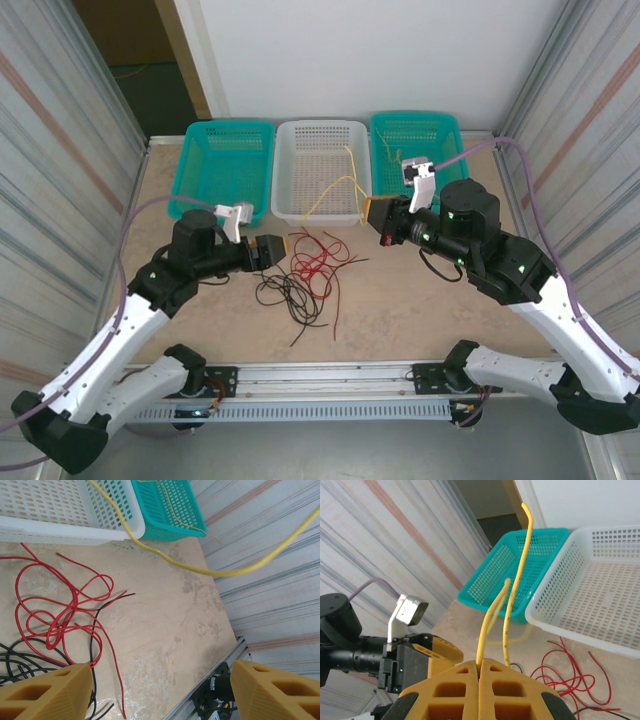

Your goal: Untangle the cables

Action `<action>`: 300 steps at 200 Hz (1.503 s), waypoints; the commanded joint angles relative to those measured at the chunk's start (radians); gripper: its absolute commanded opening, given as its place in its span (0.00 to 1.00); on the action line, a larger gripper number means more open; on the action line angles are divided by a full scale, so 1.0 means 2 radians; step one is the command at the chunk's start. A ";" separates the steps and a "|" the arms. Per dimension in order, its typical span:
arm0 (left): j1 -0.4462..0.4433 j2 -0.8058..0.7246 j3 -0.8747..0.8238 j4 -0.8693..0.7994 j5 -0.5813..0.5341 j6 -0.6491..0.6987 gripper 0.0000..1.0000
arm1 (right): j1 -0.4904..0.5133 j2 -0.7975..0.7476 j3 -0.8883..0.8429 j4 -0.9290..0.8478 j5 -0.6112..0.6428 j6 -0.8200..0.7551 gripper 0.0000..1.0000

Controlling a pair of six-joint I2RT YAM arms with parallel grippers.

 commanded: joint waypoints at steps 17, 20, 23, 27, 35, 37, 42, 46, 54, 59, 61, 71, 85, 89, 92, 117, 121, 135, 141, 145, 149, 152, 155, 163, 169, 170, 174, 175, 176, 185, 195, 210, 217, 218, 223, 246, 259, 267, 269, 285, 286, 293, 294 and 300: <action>-0.005 0.003 0.010 0.035 0.035 0.012 0.73 | -0.008 0.003 -0.003 0.000 -0.007 0.017 0.00; -0.006 0.002 0.011 0.035 0.034 0.014 0.73 | -0.009 0.005 -0.003 0.000 -0.009 0.018 0.00; -0.007 0.001 0.013 0.035 0.033 0.015 0.73 | -0.009 0.006 -0.003 0.000 -0.011 0.019 0.00; -0.008 0.001 0.013 0.034 0.032 0.018 0.73 | -0.009 0.006 -0.003 0.000 -0.014 0.020 0.00; -0.008 -0.001 0.017 0.029 0.027 0.020 0.73 | -0.009 0.006 -0.003 0.000 -0.018 0.021 0.00; -0.008 -0.001 0.018 0.028 0.026 0.021 0.73 | -0.009 0.006 -0.003 0.000 -0.019 0.021 0.00; -0.008 0.000 0.020 0.025 0.023 0.024 0.72 | -0.009 0.020 -0.002 0.000 -0.022 0.022 0.00; -0.008 0.000 0.021 0.023 0.021 0.025 0.71 | -0.009 0.023 -0.001 0.000 -0.024 0.022 0.00; -0.008 0.002 0.024 0.018 0.018 0.028 0.71 | -0.009 0.027 0.001 0.001 -0.027 0.023 0.00; -0.008 0.004 0.026 0.015 0.017 0.028 0.70 | -0.009 0.029 0.002 0.001 -0.027 0.023 0.00; -0.008 0.005 0.026 0.015 0.017 0.028 0.70 | -0.009 0.029 0.002 0.002 -0.028 0.023 0.00; -0.007 0.008 0.028 0.014 0.019 0.026 0.69 | -0.009 0.032 0.004 0.005 -0.026 0.023 0.00; -0.008 0.012 0.029 0.015 0.023 0.024 0.68 | -0.018 0.042 0.017 0.000 -0.023 0.015 0.00; -0.008 0.013 0.030 0.014 0.023 0.024 0.68 | -0.024 0.045 0.023 -0.002 -0.026 0.012 0.00; -0.008 0.013 0.031 0.012 0.023 0.025 0.68 | -0.030 0.049 0.028 -0.005 -0.030 0.011 0.00; -0.008 0.018 0.035 -0.014 0.004 0.030 0.67 | -0.111 0.087 0.079 -0.022 -0.062 -0.001 0.00; -0.008 0.018 0.034 -0.019 0.001 0.031 0.67 | -0.129 0.094 0.087 -0.024 -0.066 -0.002 0.00; -0.008 0.019 0.025 -0.034 -0.014 0.030 0.66 | -0.188 0.123 0.116 -0.024 -0.076 -0.009 0.00; -0.008 0.019 0.021 -0.040 -0.017 0.030 0.65 | -0.214 0.137 0.129 -0.024 -0.073 -0.012 0.00; -0.007 0.018 0.017 -0.043 -0.019 0.030 0.65 | -0.230 0.148 0.139 -0.024 -0.070 -0.013 0.00; -0.007 0.018 0.014 -0.046 -0.020 0.028 0.65 | -0.246 0.158 0.150 -0.023 -0.067 -0.014 0.00; -0.007 0.017 0.012 -0.048 -0.021 0.028 0.65 | -0.258 0.166 0.158 -0.021 -0.066 -0.015 0.00; -0.007 0.016 0.009 -0.050 -0.021 0.027 0.65 | -0.271 0.175 0.164 -0.020 -0.064 -0.014 0.00; -0.006 0.013 0.001 -0.052 -0.023 0.024 0.65 | -0.301 0.199 0.184 -0.012 -0.058 -0.012 0.00; -0.006 0.010 -0.004 -0.052 -0.026 0.023 0.65 | -0.318 0.217 0.198 -0.005 -0.054 -0.010 0.00; -0.006 0.010 -0.005 -0.052 -0.027 0.022 0.65 | -0.322 0.219 0.201 -0.004 -0.054 -0.009 0.00; -0.006 0.008 -0.009 -0.052 -0.029 0.021 0.65 | -0.334 0.232 0.209 0.003 -0.051 -0.008 0.00; -0.006 0.008 -0.009 -0.052 -0.030 0.021 0.65 | -0.336 0.235 0.211 0.004 -0.050 -0.008 0.00; -0.006 0.008 -0.010 -0.051 -0.030 0.021 0.65 | -0.338 0.238 0.213 0.006 -0.049 -0.008 0.00; -0.004 0.007 -0.016 -0.052 -0.036 0.019 0.66 | -0.357 0.263 0.226 0.020 -0.035 -0.003 0.00; 0.000 0.010 -0.019 -0.051 -0.037 0.016 0.66 | -0.371 0.288 0.233 0.042 -0.019 0.002 0.00; 0.007 0.024 -0.020 -0.051 -0.031 0.015 0.66 | -0.387 0.329 0.239 0.072 -0.007 0.005 0.00; 0.010 0.032 -0.018 -0.051 -0.030 0.015 0.65 | -0.393 0.349 0.243 0.077 -0.005 0.006 0.00; 0.011 0.033 -0.017 -0.051 -0.030 0.015 0.65 | -0.393 0.353 0.244 0.077 -0.006 0.006 0.00; 0.012 0.038 -0.016 -0.051 -0.031 0.015 0.65 | -0.396 0.368 0.247 0.077 -0.007 0.006 0.00; 0.013 0.055 -0.014 -0.050 -0.031 0.012 0.63 | -0.396 0.427 0.246 0.062 -0.021 -0.002 0.04; 0.014 0.059 -0.015 -0.050 -0.030 0.008 0.63 | -0.389 0.441 0.225 0.053 -0.019 -0.009 0.20; 0.014 0.058 -0.015 -0.051 -0.030 0.008 0.63 | -0.383 0.441 0.210 0.045 -0.014 -0.013 0.30; 0.014 0.058 -0.015 -0.052 -0.030 0.008 0.63 | -0.383 0.441 0.206 0.042 -0.012 -0.014 0.32; 0.014 0.055 -0.016 -0.061 -0.035 0.005 0.64 | -0.375 0.432 0.174 0.023 -0.011 -0.018 0.47; 0.014 0.054 -0.016 -0.062 -0.035 0.005 0.64 | -0.375 0.431 0.172 0.022 -0.011 -0.018 0.49; 0.014 0.052 -0.017 -0.067 -0.038 0.002 0.65 | -0.372 0.423 0.157 0.013 -0.012 -0.018 0.54; 0.014 0.052 -0.017 -0.068 -0.039 0.002 0.65 | -0.371 0.421 0.154 0.011 -0.012 -0.018 0.54; 0.014 0.051 -0.017 -0.072 -0.041 0.000 0.66 | -0.369 0.411 0.140 0.007 -0.010 -0.019 0.58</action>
